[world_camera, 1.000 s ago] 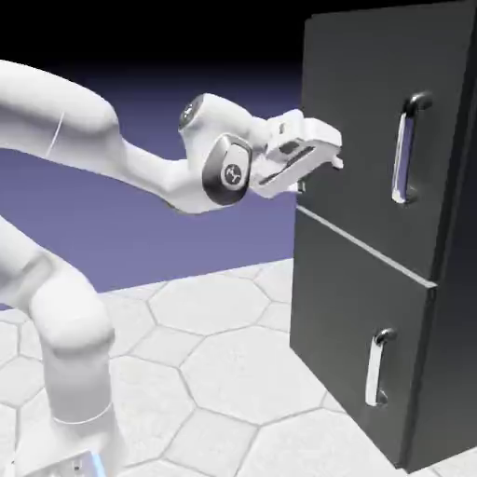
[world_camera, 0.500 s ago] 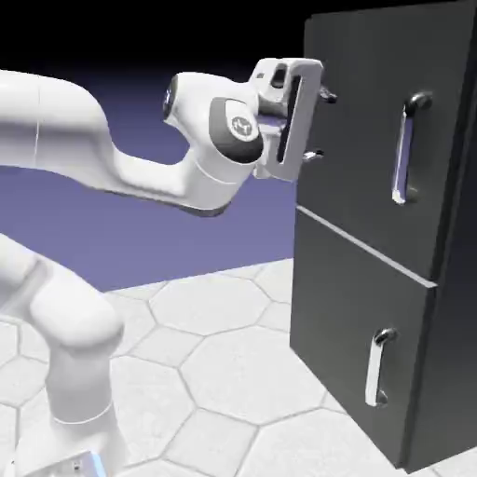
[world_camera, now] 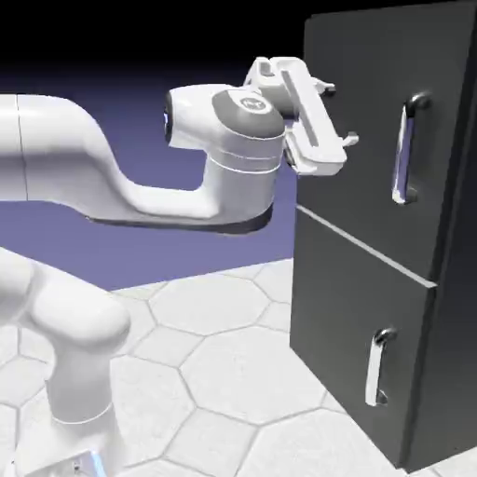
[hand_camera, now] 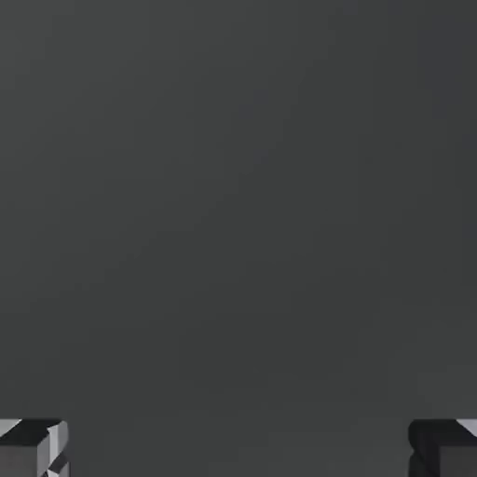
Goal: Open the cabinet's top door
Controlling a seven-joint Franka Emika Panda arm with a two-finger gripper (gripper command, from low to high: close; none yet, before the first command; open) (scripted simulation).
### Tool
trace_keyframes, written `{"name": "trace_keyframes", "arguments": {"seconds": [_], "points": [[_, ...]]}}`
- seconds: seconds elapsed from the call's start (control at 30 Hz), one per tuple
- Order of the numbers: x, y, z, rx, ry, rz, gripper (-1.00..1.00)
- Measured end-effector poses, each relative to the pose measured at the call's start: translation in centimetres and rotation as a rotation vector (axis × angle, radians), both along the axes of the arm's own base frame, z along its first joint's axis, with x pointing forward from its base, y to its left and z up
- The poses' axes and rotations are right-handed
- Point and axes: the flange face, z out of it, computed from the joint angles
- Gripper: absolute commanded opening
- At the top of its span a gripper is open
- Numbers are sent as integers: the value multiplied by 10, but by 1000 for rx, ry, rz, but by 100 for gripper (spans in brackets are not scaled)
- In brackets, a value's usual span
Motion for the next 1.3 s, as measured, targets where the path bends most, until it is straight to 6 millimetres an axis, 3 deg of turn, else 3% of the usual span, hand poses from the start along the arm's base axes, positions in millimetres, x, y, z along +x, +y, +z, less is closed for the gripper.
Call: {"name": "trace_keyframes", "arguments": {"seconds": [0.37, 0.43, 0.57, 0.6, 0.67, 1.3], "points": [[3, -76, -41, -569, -57, -11, 0], [4, -81, -44, -604, -57, -12, 0], [44, -80, -44, -603, -58, -11, 0], [54, -79, -44, -604, -57, -12, -100], [54, -79, -44, -604, -57, -12, -100], [-62, -15, -44, -608, 46, -343, -100]]}}
